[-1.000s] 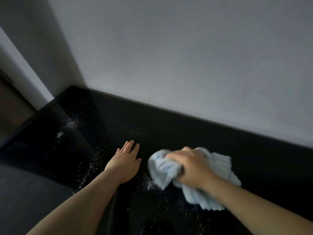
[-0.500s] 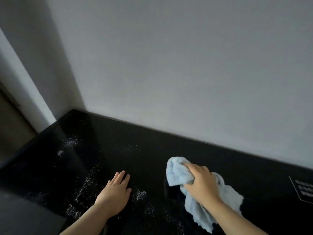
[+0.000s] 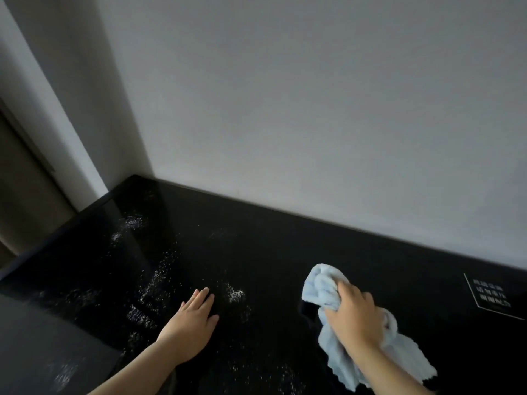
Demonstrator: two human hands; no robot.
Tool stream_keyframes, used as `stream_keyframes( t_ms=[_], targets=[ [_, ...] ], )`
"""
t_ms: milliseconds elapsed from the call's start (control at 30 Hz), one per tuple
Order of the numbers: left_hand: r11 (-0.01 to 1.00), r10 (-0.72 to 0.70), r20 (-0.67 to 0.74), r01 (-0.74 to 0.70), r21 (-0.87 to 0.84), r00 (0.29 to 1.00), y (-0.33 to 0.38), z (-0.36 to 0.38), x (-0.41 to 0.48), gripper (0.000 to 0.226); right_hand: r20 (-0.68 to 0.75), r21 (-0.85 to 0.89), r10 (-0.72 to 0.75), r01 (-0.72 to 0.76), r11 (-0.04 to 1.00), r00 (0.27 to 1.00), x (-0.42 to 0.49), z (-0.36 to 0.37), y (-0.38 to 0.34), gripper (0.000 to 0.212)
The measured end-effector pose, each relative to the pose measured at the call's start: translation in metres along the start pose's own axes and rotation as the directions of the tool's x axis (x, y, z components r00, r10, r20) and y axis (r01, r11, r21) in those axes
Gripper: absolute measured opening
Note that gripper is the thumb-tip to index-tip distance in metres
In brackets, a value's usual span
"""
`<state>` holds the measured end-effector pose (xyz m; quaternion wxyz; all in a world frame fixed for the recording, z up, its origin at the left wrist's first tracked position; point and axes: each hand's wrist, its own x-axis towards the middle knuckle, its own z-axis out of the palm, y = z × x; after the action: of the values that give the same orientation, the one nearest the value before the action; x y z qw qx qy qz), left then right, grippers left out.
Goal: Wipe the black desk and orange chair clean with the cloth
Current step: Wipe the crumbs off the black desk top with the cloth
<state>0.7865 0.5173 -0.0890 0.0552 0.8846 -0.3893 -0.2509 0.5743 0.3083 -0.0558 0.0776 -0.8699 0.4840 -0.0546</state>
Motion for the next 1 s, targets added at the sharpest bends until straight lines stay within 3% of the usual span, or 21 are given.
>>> stream_keyframes(
  t_ms=[100, 200, 300, 367, 433, 500, 567, 633, 667, 767, 900, 1000],
  targets=[
    [1.000, -0.015, -0.023, 0.014, -0.005, 1.000, 0.004, 0.008, -0.009, 0.058, 0.083, -0.071, -0.116, 0.122, 0.990, 0.990, -0.036, 0.015, -0.025, 0.062],
    [1.000, -0.015, -0.047, 0.015, 0.006, 0.999, 0.009, 0.016, -0.021, 0.058, 0.090, 0.113, -0.331, 0.320, 0.940, 0.939, -0.070, 0.021, -0.046, 0.059],
    [1.000, -0.011, -0.032, 0.011, -0.006, 0.999, 0.008, 0.022, -0.034, 0.058, 0.113, 0.260, -0.191, 0.157, 0.953, 0.975, -0.046, 0.004, -0.017, 0.045],
    [1.000, -0.008, -0.027, 0.008, -0.009, 1.000, 0.008, 0.026, -0.042, 0.058, 0.003, 0.182, 0.007, -0.007, 0.983, 1.000, -0.027, -0.006, 0.019, 0.039],
    [1.000, -0.014, -0.031, 0.013, -0.014, 0.999, 0.009, 0.029, -0.047, 0.059, -0.051, 0.056, 0.078, -0.075, 0.996, 0.996, -0.031, -0.012, 0.034, 0.044],
    [1.000, -0.025, -0.039, 0.025, -0.010, 0.999, 0.010, 0.030, -0.047, 0.059, 0.012, -0.029, 0.066, -0.066, 0.997, 0.998, -0.049, -0.006, 0.014, 0.058],
    [1.000, -0.021, -0.039, 0.022, 0.019, 0.999, 0.012, 0.030, -0.046, 0.059, -0.046, 0.043, -0.075, 0.078, 0.996, 0.996, -0.078, 0.006, -0.016, 0.070],
    [0.999, -0.016, -0.041, 0.018, 0.044, 0.999, 0.013, 0.031, -0.046, 0.059, -0.057, 0.084, -0.253, 0.257, 0.963, 0.966, -0.102, 0.012, -0.040, 0.067],
    [0.999, -0.019, -0.041, 0.021, 0.041, 0.999, 0.012, 0.030, -0.046, 0.059, 0.028, 0.169, -0.295, 0.286, 0.943, 0.955, -0.104, 0.010, -0.046, 0.063],
    [0.999, -0.025, -0.024, 0.026, 0.020, 0.999, 0.011, 0.027, -0.043, 0.059, 0.020, 0.276, -0.182, 0.169, 0.946, 0.983, -0.080, 0.003, -0.022, 0.053],
    [0.999, -0.031, -0.001, 0.031, 0.019, 1.000, 0.012, 0.030, -0.044, 0.059, -0.102, -0.120, 0.008, -0.020, 0.993, 0.995, -0.043, -0.014, 0.040, 0.064],
    [0.999, -0.030, -0.020, 0.030, 0.015, 0.999, 0.010, 0.030, -0.043, 0.059, -0.046, -0.044, -0.021, 0.019, 0.999, 0.999, -0.060, -0.004, 0.017, 0.079]
  ],
)
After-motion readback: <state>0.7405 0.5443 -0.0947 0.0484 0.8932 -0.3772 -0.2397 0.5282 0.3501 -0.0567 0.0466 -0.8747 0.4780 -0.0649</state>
